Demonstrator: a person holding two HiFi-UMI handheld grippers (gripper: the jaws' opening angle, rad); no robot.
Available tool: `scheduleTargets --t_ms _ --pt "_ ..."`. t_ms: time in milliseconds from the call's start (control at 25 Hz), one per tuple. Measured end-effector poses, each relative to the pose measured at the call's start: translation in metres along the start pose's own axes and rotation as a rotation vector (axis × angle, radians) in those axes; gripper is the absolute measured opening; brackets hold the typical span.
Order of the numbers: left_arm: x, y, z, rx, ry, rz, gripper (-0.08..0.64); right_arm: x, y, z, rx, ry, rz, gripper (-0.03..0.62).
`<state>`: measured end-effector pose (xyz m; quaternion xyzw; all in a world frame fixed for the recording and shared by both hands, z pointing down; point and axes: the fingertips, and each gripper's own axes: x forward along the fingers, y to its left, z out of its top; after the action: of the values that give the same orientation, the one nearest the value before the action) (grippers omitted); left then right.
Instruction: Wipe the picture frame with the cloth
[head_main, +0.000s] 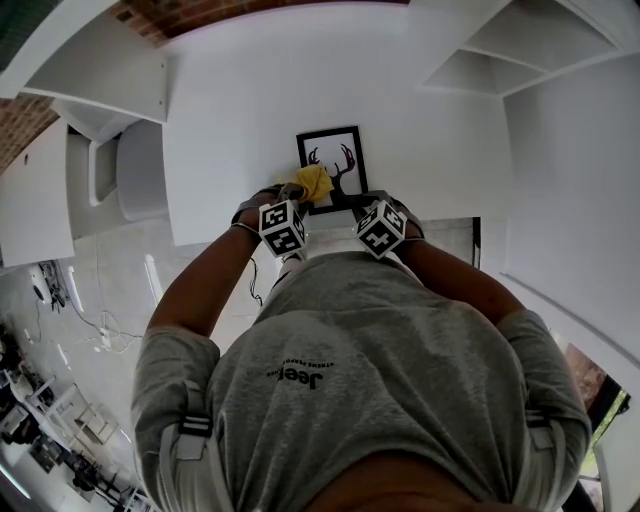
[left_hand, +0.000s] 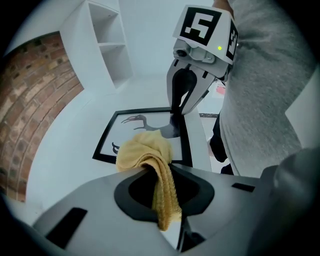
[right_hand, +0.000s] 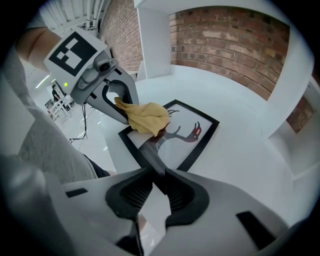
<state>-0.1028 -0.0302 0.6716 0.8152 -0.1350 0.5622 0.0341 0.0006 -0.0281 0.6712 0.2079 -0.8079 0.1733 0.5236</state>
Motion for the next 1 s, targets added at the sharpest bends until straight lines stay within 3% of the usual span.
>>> scheduleTargets --t_ms 200,600,880,1000 --pt "-0.004 0.002 0.011 -0.014 -0.014 -0.019 0.066 0.000 0.000 0.000 -0.007 -0.003 0.002 0.084" --pt "0.009 0.006 0.034 0.031 -0.017 -0.021 0.066 -0.001 0.001 0.000 -0.015 -0.013 0.002 0.084" --pt "0.030 -0.005 0.081 0.039 -0.074 -0.073 0.066 -0.001 0.001 0.001 -0.021 -0.022 -0.002 0.084" --pt "0.040 -0.007 0.098 0.084 -0.078 -0.082 0.066 -0.002 0.001 0.002 -0.021 -0.032 -0.005 0.084"
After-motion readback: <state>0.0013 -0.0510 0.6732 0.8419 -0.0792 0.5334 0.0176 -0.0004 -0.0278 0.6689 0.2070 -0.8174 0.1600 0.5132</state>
